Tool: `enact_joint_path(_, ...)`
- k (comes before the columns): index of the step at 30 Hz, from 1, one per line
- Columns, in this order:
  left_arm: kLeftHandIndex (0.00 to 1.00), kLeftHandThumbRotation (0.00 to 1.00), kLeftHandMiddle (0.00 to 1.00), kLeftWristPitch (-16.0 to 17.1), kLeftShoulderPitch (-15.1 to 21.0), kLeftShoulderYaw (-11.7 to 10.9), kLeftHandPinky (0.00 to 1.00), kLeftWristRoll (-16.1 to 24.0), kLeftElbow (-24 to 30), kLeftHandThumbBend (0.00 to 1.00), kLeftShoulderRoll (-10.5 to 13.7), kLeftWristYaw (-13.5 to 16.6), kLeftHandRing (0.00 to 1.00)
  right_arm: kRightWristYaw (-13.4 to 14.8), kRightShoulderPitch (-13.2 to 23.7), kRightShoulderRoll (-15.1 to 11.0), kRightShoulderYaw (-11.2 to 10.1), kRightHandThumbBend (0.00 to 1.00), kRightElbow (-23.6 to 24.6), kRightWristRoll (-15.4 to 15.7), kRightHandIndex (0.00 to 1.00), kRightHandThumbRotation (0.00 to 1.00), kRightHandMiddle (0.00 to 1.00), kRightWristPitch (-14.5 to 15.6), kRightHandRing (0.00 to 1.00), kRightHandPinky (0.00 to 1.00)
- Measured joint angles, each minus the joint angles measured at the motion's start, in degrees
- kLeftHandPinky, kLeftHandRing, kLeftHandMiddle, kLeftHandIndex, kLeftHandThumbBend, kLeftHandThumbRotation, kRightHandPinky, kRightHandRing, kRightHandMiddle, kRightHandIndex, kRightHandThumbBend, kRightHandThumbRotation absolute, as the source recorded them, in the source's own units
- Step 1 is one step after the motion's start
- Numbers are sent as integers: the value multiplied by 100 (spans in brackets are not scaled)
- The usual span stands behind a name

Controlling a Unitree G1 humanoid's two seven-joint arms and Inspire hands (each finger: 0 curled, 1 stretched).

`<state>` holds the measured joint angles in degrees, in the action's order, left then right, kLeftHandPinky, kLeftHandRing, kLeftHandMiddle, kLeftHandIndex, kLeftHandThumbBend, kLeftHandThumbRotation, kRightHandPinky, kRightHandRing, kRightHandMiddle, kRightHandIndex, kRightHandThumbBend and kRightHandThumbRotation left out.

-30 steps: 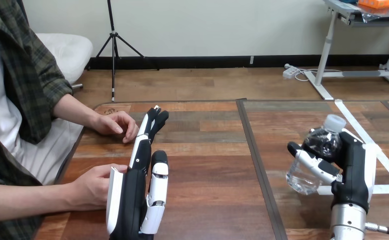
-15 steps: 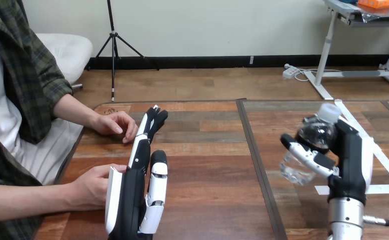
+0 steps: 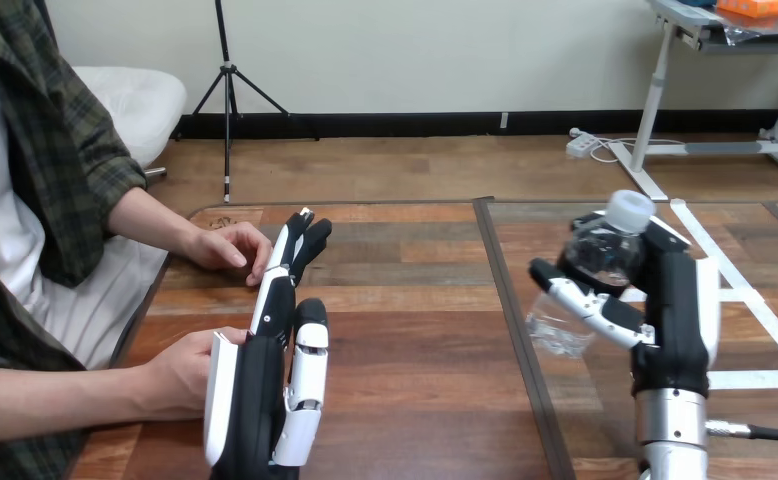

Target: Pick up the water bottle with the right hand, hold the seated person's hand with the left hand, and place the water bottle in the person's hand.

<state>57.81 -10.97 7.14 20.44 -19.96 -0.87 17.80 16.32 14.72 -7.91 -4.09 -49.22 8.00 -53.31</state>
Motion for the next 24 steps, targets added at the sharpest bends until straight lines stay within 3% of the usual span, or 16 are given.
enact_joint_path(1,93,52,93,-2,1,-19,98,-15,2,13,32,-28,94,-37,-9,19,4,72,25,-7,50,0,49,-28,45,42)
enact_joint_path(3,93,34,93,-10,1,-52,99,-47,11,20,87,-79,95,-92,-22,47,7,72,66,-16,51,0,49,-62,45,42)
enact_joint_path(7,92,14,93,-59,5,-142,100,-118,49,34,198,-196,95,-194,-55,102,14,72,158,-18,51,0,49,-112,45,42)
enact_joint_path(8,91,9,93,-76,9,-159,99,-151,60,43,231,-228,95,-214,-66,110,18,72,180,-15,51,0,49,-119,45,42)
enact_joint_path(17,88,1,92,-503,9,-454,91,-210,412,65,647,-541,92,-360,-179,123,90,72,396,27,50,0,49,-132,45,42)
enact_joint_path(24,87,0,91,-789,2,-731,86,-195,740,73,1017,-718,90,-453,-317,133,130,72,652,82,50,0,49,-95,44,42)
